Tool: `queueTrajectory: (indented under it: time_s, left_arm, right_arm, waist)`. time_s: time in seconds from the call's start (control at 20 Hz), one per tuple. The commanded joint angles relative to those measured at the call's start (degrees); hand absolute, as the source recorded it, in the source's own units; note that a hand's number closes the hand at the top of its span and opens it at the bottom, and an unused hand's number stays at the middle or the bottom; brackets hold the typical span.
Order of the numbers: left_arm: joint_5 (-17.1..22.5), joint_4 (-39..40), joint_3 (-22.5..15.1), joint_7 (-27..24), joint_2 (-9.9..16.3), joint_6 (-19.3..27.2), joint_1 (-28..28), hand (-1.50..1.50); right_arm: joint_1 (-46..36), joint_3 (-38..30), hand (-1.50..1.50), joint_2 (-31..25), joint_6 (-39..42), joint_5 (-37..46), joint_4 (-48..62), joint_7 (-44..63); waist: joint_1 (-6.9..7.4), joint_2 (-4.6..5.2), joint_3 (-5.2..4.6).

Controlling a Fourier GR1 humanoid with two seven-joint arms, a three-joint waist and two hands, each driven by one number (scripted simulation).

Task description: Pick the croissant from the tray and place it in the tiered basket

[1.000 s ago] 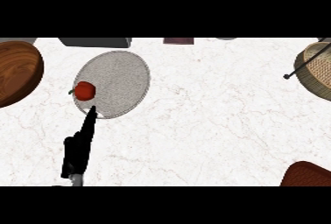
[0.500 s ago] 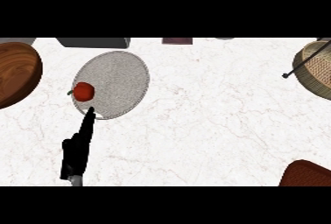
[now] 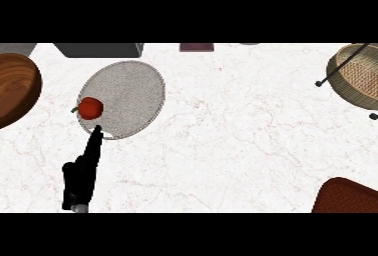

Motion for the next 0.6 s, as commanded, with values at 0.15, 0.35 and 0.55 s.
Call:
queueTrajectory:
  time_s: [0.15,0.35,0.55]
  left_arm:
    - [1.58,-0.52,0.93,0.57,0.22,-0.99,3.12,0.00]
    - [0.31,2.19,0.91,-1.37,-0.46,0.23,3.97,0.00]
    - [-0.13,2.06,0.75,-0.81,-1.35,1.24,3.23,0.00]
  right_arm:
    - [14.27,-8.40,-1.50,-11.97,12.31,-7.11,5.42,-3.26]
    - [22.72,-11.31,-1.50,-14.04,19.94,-9.75,8.49,-7.08]
    - [29.67,-13.89,-1.50,-15.81,26.83,-12.34,10.07,-10.16]
  waist:
    - [-1.71,-0.12,-0.08]
    - [-2.54,-0.17,0.00]
    - [-3.08,-0.29,0.06]
